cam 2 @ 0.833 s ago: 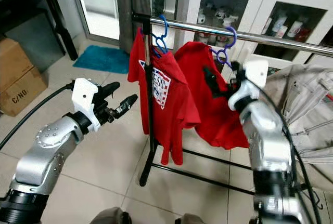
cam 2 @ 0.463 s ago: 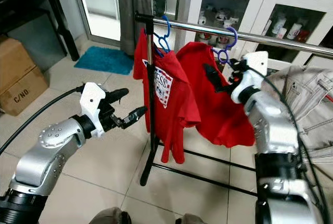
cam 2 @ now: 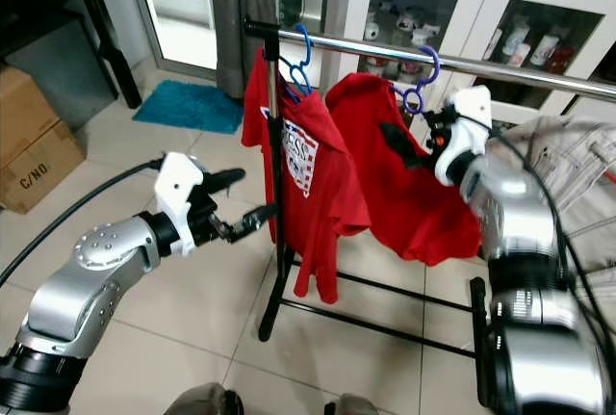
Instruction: Hang hanger
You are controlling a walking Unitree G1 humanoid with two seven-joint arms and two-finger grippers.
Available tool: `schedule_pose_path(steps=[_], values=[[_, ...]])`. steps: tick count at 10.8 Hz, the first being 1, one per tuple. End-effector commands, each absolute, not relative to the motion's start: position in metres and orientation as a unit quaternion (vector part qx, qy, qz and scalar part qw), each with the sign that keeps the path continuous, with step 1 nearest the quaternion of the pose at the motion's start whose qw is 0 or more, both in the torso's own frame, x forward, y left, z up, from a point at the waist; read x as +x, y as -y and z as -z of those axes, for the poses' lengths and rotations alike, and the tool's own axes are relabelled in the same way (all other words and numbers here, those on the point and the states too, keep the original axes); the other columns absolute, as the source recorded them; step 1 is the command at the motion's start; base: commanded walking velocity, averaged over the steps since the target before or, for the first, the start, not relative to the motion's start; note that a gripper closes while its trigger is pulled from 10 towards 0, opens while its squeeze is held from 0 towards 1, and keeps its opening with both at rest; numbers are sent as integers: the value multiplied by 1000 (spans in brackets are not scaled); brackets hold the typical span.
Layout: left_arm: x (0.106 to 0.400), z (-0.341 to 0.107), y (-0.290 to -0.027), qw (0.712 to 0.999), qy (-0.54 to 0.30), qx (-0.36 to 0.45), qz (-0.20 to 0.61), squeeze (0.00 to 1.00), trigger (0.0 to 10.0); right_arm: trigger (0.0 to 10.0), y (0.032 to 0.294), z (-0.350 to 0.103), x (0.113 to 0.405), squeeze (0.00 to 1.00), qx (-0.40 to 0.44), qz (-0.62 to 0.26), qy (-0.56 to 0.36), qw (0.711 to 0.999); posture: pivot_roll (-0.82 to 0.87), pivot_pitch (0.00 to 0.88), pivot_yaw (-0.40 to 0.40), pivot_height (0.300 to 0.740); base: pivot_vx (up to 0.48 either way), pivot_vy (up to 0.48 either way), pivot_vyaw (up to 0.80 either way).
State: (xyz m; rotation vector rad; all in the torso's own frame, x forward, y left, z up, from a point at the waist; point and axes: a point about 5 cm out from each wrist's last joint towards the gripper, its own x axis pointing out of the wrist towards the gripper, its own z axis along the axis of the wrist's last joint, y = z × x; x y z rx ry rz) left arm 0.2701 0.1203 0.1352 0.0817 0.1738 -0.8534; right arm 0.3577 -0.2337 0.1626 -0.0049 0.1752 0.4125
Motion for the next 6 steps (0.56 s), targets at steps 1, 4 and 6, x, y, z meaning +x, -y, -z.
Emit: schedule_pose_path(steps=[1, 4, 6], values=[[269, -139, -116, 899, -84, 52, 427, 1000, 10000, 10000, 238, -170, 362, 1000, -21, -204, -90, 975, -30, 0, 2, 740, 0, 0, 0], [265, -135, -113, 890, -96, 52, 442, 0, 10000, 10000, 230, -165, 375, 0, -38, -215, -146, 965, -26, 0, -11, 740, 0, 0, 0], [266, -137, -113, 889, -97, 54, 445, 0, 10000, 10000, 230, -168, 383, 0, -32, -173, -146, 974, -21, 0, -12, 740, 0, 0, 0]])
